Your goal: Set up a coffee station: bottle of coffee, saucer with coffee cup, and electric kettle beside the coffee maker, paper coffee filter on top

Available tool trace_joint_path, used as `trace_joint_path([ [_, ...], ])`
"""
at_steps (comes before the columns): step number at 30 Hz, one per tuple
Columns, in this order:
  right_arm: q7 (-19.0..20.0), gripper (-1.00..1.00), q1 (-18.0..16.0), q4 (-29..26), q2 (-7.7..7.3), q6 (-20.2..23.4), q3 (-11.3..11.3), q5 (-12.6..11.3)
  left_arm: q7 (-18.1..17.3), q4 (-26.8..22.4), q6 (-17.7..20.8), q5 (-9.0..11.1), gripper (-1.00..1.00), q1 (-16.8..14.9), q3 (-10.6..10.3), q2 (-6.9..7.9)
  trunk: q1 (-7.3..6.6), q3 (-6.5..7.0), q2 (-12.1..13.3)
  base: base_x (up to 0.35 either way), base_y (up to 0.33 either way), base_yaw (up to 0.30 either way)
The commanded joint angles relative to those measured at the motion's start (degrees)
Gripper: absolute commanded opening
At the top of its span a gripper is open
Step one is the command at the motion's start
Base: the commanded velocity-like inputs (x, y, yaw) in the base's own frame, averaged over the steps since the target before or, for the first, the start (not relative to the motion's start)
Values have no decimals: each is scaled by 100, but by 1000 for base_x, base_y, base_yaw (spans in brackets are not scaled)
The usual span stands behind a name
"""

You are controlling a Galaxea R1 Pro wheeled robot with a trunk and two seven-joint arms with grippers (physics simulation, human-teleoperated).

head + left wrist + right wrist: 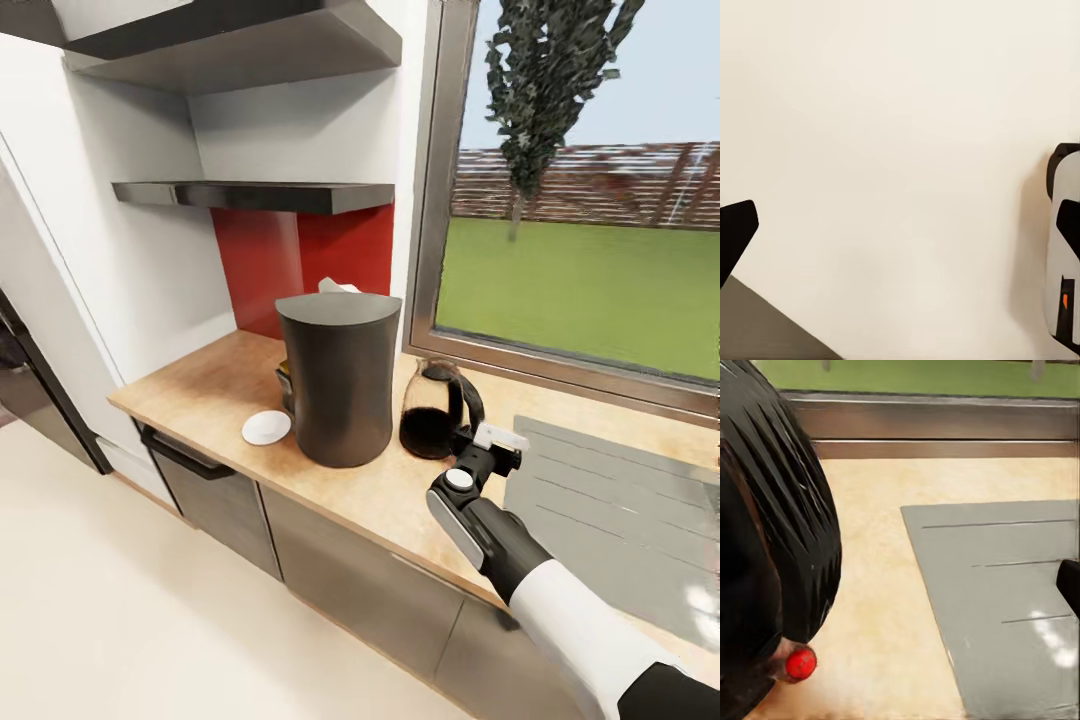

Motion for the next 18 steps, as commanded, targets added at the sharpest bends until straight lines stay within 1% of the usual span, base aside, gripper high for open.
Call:
trace_joint_path([
  [1,-36,100,-8,-7,-8,10,27,-39,-18,-9,-7,60,100,2,-41,4,1,-11,-12,-161,0,0],
  [6,-36,100,-8,-7,-7,10,27,-39,-18,-9,-7,60,100,2,-41,3,1,-11,-12,-57,0,0],
  [18,-36,100,-8,-7,-6,10,27,-39,-18,-9,-7,60,100,2,-39,3,1,-11,-12,-5,0,0],
])
